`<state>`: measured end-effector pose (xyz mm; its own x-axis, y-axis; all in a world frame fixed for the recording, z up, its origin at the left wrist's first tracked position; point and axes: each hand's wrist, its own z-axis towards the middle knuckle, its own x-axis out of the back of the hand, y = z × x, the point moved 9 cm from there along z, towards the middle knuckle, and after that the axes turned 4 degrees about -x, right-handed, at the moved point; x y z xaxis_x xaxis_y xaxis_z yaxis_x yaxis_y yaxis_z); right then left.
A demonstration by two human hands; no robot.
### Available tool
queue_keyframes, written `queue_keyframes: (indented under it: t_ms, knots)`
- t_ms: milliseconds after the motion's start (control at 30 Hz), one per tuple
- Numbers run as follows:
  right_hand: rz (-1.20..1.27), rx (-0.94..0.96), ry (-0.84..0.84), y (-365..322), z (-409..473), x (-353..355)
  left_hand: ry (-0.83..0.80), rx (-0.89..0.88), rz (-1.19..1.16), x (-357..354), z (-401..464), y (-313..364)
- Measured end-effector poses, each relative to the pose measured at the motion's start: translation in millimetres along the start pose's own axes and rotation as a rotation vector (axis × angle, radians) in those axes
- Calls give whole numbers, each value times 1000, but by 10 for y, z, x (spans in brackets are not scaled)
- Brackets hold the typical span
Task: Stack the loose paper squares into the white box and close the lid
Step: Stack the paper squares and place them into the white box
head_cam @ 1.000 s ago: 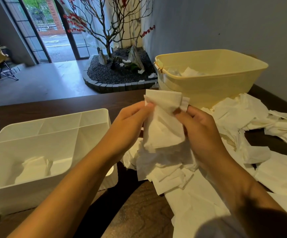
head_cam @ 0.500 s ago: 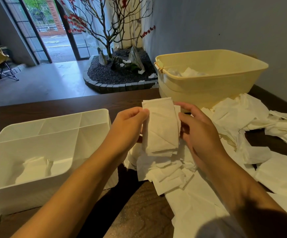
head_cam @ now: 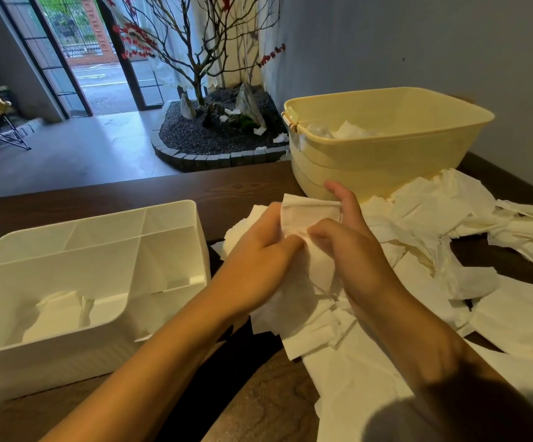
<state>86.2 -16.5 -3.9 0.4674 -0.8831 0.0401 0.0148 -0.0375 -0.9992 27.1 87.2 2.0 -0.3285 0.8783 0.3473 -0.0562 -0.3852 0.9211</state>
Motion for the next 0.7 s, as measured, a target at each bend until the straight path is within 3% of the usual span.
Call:
queue_keyframes:
  t_ms: [133, 233, 367, 433, 500, 567, 700]
  knots:
    - [310, 33, -154, -83, -29, -107, -81, 185, -251, -84, -18, -154]
    - [378, 16, -177, -89, -9, -96, -4, 267, -402, 33, 25, -214]
    - [-193, 131, 7, -93, 61, 105, 236, 372, -451, 315, 27, -375]
    - [-451, 172, -137, -95, 51, 27, 333, 390, -460, 419, 7, -457]
    - [-691, 131, -443, 29, -44, -177, 375, 357, -431, 460, 2, -472]
    - [-893, 124, -637, 176, -153, -303, 394, 336, -415, 464, 22, -450]
    - [-1099, 136, -710, 333, -215, -417, 391, 262, -285, 482, 56, -367]
